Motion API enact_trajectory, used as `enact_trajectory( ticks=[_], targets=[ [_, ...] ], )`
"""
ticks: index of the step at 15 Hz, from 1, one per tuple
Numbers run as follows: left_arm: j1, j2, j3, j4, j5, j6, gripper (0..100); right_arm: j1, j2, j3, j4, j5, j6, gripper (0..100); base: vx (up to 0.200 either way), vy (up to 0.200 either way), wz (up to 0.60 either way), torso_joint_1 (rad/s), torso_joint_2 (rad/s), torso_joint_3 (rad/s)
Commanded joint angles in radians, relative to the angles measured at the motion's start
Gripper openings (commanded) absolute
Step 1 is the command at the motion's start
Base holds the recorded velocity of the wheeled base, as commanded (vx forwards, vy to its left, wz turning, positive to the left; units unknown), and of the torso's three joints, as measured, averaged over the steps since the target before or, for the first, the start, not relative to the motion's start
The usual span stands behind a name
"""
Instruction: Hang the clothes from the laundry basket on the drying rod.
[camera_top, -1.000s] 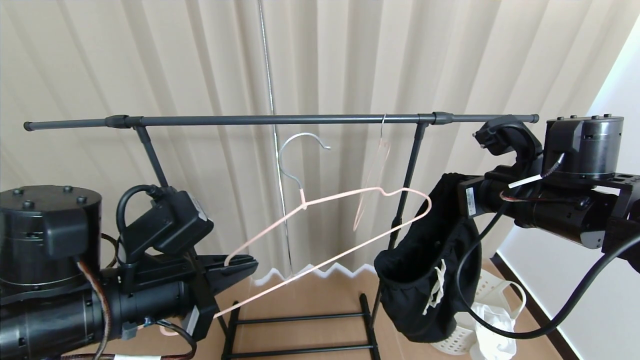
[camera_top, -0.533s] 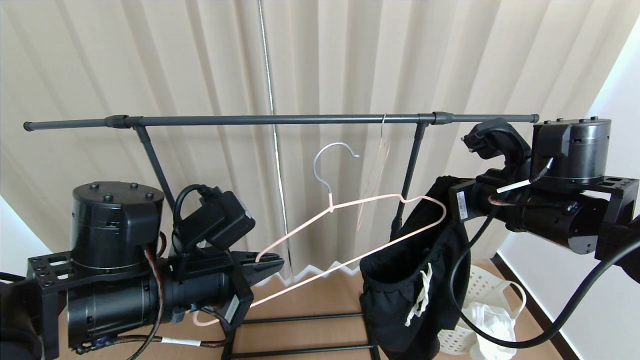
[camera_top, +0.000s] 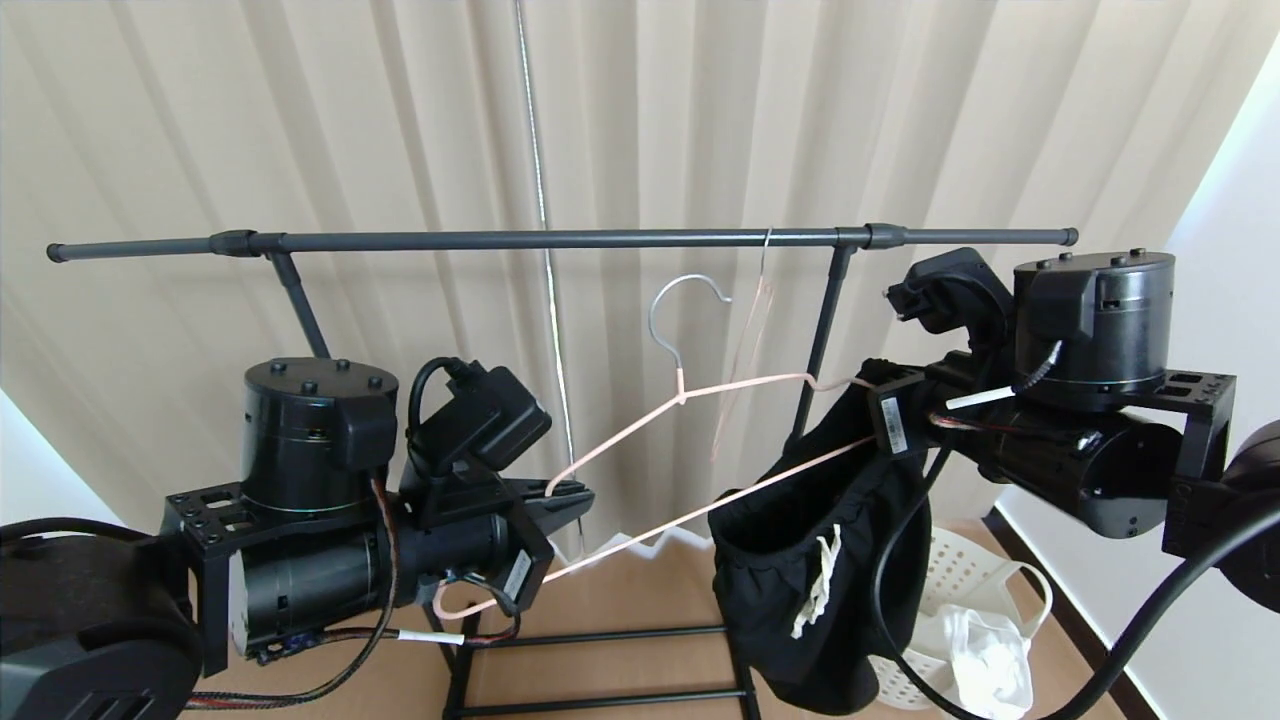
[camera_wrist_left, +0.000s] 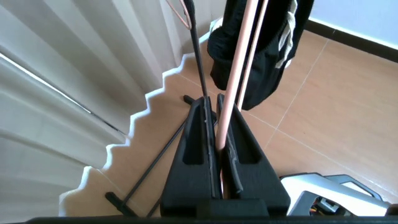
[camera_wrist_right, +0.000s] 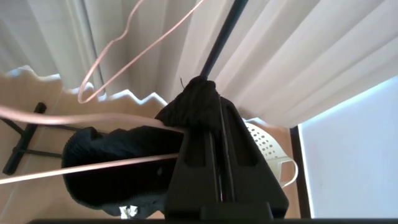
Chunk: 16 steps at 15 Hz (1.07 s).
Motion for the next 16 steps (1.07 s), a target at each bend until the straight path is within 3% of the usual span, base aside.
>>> enact_trajectory(
  ticks=[1,4,7,16],
  targets=[
    [-0.004,0.036,-0.012,-0.003,-0.001,-0.004,0,0.032,0.003,-0.013,0.002,-0.014,0.012,0,0.000,0.000,0.00,0.000,0.00,0.000],
    [-0.010,0.043,-0.018,-0.004,-0.001,-0.008,0,0.049,0.011,-0.016,0.002,-0.017,0.025,0,0.000,0.000,0.00,0.000,0.00,0.000],
    [-0.011,0.053,-0.026,-0.004,0.000,-0.021,0,0.120,0.012,-0.019,0.003,-0.069,0.056,0,0.000,0.000,0.00,0.000,0.00,0.000],
    [-0.017,0.054,-0.023,-0.004,-0.004,-0.027,0,0.268,0.011,-0.068,0.003,-0.074,0.185,0,0.000,0.000,0.00,0.000,0.00,0.000]
  ],
)
